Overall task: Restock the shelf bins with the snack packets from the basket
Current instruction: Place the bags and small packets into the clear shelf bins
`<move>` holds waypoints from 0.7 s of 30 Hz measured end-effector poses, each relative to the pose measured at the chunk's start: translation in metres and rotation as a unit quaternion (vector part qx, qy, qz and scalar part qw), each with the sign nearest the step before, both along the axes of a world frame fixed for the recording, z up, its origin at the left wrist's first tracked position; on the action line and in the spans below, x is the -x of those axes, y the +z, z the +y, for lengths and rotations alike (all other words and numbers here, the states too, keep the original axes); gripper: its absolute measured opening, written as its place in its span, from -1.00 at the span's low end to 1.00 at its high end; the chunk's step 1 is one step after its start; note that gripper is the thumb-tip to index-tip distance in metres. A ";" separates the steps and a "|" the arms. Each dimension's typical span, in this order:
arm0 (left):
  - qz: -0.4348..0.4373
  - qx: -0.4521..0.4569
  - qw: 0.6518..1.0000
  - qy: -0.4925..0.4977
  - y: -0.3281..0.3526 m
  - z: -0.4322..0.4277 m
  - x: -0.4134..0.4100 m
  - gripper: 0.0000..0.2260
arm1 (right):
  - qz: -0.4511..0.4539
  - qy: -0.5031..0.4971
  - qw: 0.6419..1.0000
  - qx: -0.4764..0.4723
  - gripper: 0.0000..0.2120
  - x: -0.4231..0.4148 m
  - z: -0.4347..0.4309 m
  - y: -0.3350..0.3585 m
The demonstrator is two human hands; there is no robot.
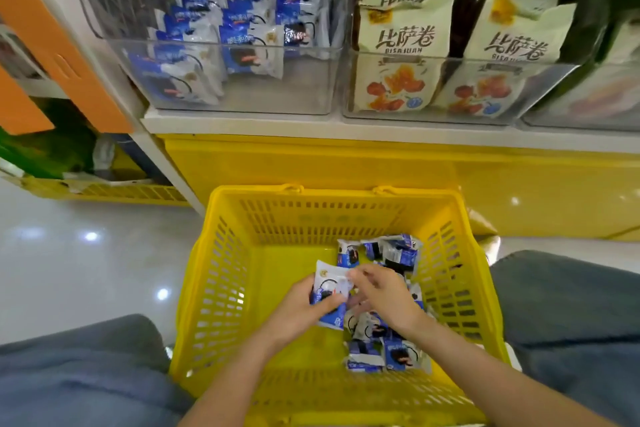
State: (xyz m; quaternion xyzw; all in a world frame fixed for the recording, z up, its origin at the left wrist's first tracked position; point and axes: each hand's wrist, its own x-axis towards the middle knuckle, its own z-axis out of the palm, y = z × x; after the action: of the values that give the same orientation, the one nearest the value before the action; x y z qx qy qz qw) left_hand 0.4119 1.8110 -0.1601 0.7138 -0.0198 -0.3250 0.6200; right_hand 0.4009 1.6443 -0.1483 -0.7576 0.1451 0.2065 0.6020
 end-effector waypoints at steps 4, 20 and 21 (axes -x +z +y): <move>-0.001 -0.060 0.998 0.021 -0.010 -0.001 -0.001 -0.81 | -0.036 0.070 0.959 0.273 -0.70 0.005 -0.044 -0.031; 0.061 -0.126 0.989 0.041 -0.047 0.012 0.011 -0.77 | 0.062 0.341 0.835 0.428 -0.40 0.001 -0.066 -0.109; 0.066 -0.127 0.989 0.041 -0.047 0.011 0.012 -0.79 | 0.073 0.341 0.833 0.429 -0.39 0.001 -0.066 -0.109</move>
State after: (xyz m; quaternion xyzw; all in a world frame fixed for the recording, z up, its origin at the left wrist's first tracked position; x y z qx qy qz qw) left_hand 0.4001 1.8221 -0.2069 0.7642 0.0922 -0.3454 0.5369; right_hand 0.3995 1.5783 -0.2569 -0.9241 -0.0051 0.3700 0.0957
